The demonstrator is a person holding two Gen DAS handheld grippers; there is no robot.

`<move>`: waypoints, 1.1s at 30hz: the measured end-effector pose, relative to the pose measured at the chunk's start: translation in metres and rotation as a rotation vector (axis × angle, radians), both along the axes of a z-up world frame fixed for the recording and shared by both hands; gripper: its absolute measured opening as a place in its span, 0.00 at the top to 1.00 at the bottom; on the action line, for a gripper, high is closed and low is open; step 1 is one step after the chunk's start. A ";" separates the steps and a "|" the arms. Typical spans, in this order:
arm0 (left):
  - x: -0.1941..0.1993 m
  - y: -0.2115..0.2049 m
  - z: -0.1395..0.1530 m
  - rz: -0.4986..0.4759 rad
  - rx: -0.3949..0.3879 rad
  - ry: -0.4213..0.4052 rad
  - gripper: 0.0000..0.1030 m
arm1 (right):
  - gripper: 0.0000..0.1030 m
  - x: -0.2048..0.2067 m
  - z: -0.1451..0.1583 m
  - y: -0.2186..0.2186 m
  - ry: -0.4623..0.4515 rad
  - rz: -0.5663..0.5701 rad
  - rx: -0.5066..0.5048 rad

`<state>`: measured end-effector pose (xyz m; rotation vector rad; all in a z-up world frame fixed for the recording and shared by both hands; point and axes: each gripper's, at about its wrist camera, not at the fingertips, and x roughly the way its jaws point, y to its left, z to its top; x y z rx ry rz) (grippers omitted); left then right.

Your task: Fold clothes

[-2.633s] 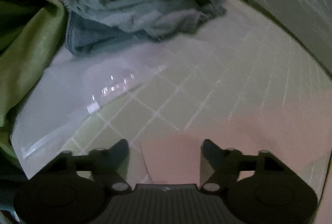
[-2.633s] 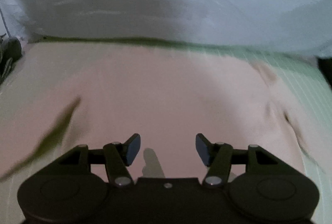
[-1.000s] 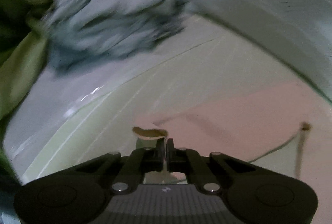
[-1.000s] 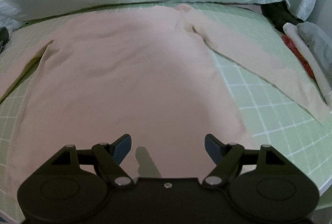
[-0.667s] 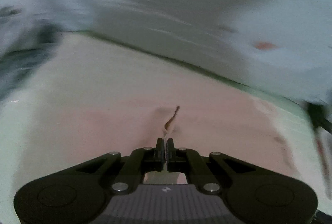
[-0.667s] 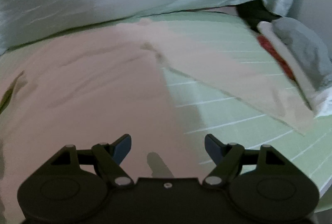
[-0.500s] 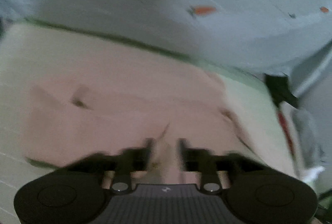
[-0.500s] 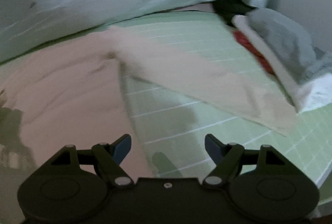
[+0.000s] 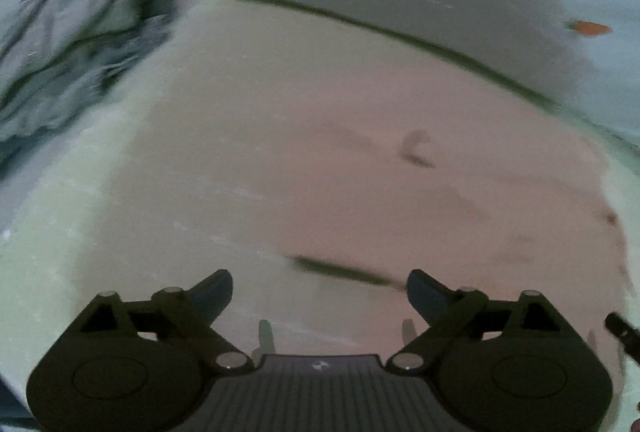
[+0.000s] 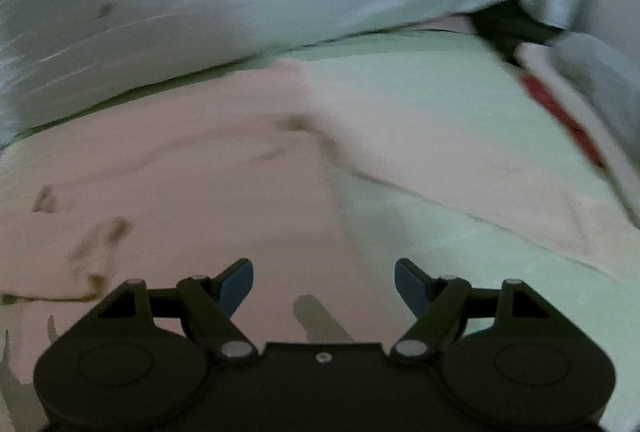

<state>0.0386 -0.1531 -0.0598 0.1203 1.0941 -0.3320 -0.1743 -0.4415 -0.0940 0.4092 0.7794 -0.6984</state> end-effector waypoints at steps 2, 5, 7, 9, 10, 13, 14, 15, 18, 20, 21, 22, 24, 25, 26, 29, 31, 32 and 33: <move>0.012 0.015 -0.004 0.021 0.022 0.013 0.08 | 0.24 0.022 -0.001 0.016 -0.017 0.051 0.015; 0.030 0.032 -0.010 0.042 0.042 0.036 0.08 | 0.27 0.054 -0.004 0.039 -0.036 0.131 0.037; 0.039 0.041 -0.013 0.047 0.050 0.050 0.08 | 0.35 0.072 -0.007 0.051 -0.038 0.177 0.053; 0.048 0.048 -0.016 0.050 0.052 0.052 0.08 | 0.45 0.085 -0.011 0.058 -0.029 0.207 0.070; 0.051 0.050 -0.017 0.051 0.050 0.049 0.08 | 0.52 0.092 -0.013 0.062 -0.025 0.222 0.078; 0.059 0.051 -0.018 0.052 0.046 0.045 0.08 | 0.57 0.112 -0.018 0.072 -0.011 0.266 0.104; 0.059 0.048 -0.019 0.051 0.044 0.050 0.08 | 0.57 0.116 -0.021 0.073 -0.003 0.279 0.107; 0.059 0.046 -0.019 0.049 0.042 0.054 0.08 | 0.60 0.120 -0.023 0.074 0.007 0.290 0.107; 0.060 0.036 -0.023 0.047 0.034 0.070 0.08 | 0.95 0.127 -0.023 0.076 0.024 0.361 0.089; 0.060 0.029 -0.024 0.048 0.027 0.071 0.08 | 0.95 0.127 -0.021 0.074 0.028 0.399 0.078; 0.060 0.025 -0.024 0.048 0.023 0.068 0.08 | 0.95 0.128 -0.019 0.072 0.026 0.416 0.068; 0.059 0.021 -0.023 0.042 0.018 0.061 0.08 | 0.95 0.128 -0.015 0.068 0.018 0.426 0.051; 0.057 0.015 -0.019 0.032 0.010 0.043 0.08 | 0.96 0.128 -0.006 0.056 -0.009 0.432 0.014; 0.056 0.012 -0.016 0.027 0.007 0.032 0.08 | 0.96 0.127 0.001 0.046 -0.027 0.422 0.000; 0.054 0.009 -0.014 0.023 0.005 0.021 0.08 | 0.96 0.125 0.007 0.033 -0.045 0.402 -0.019; 0.051 0.003 -0.008 0.019 0.002 0.000 0.08 | 0.96 0.119 0.026 -0.011 -0.092 0.319 -0.088; 0.049 0.002 -0.007 0.027 0.010 -0.002 0.08 | 0.96 0.112 0.037 -0.049 -0.112 0.238 -0.135; 0.048 0.002 -0.006 0.032 0.015 -0.003 0.08 | 0.96 0.106 0.041 -0.068 -0.118 0.191 -0.155; 0.047 0.003 -0.005 0.037 0.020 -0.004 0.08 | 0.96 0.099 0.045 -0.088 -0.114 0.139 -0.182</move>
